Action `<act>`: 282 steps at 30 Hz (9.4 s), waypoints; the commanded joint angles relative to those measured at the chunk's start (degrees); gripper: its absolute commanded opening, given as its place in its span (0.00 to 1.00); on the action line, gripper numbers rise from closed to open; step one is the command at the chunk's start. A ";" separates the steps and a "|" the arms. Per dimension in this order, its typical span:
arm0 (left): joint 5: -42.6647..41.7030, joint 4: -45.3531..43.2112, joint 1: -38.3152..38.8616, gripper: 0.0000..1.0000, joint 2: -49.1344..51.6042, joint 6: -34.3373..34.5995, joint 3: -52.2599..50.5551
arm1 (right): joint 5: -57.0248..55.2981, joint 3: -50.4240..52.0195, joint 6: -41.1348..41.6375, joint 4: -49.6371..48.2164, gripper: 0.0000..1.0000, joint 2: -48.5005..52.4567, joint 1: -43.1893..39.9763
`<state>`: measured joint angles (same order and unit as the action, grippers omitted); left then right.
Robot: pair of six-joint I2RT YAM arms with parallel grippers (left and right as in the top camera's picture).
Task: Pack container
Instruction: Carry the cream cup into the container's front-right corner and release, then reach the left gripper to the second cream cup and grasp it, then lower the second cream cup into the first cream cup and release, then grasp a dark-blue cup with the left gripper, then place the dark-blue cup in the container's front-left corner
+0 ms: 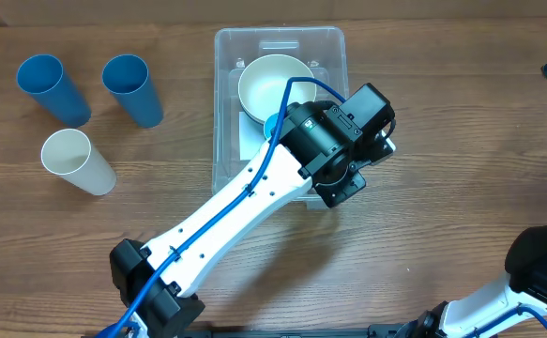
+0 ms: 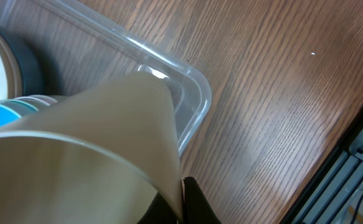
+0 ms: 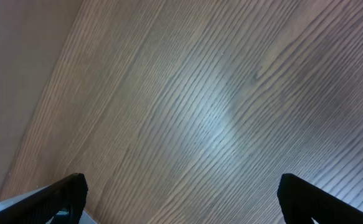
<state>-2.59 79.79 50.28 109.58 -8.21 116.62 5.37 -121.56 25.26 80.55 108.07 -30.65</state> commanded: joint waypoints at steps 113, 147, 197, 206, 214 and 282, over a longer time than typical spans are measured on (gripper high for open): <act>-8.04 -23.91 -22.47 0.04 -35.80 11.23 -9.60 | -0.13 -1.29 0.11 -0.28 1.00 -0.24 0.04; -2.14 0.24 -6.73 0.04 -5.62 4.96 20.09 | -0.13 -1.29 0.11 -0.26 1.00 -0.24 0.04; -0.13 14.25 -18.91 0.58 0.83 13.62 33.97 | -0.13 -1.29 0.11 -0.26 1.00 -0.24 0.04; 3.69 8.55 -48.96 0.78 8.44 15.10 35.04 | -0.13 -1.29 0.11 -0.26 1.00 -0.24 0.04; 2.60 6.56 -51.76 0.75 21.84 13.75 35.04 | -0.13 -1.29 0.11 -0.26 1.00 -0.24 0.04; 4.28 8.79 -15.72 0.04 -1.16 12.50 -11.52 | -0.13 -1.29 0.11 -0.28 1.00 -0.24 0.04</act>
<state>-0.71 88.73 35.94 108.88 3.07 106.21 5.54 -121.56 25.26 80.58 108.07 -30.65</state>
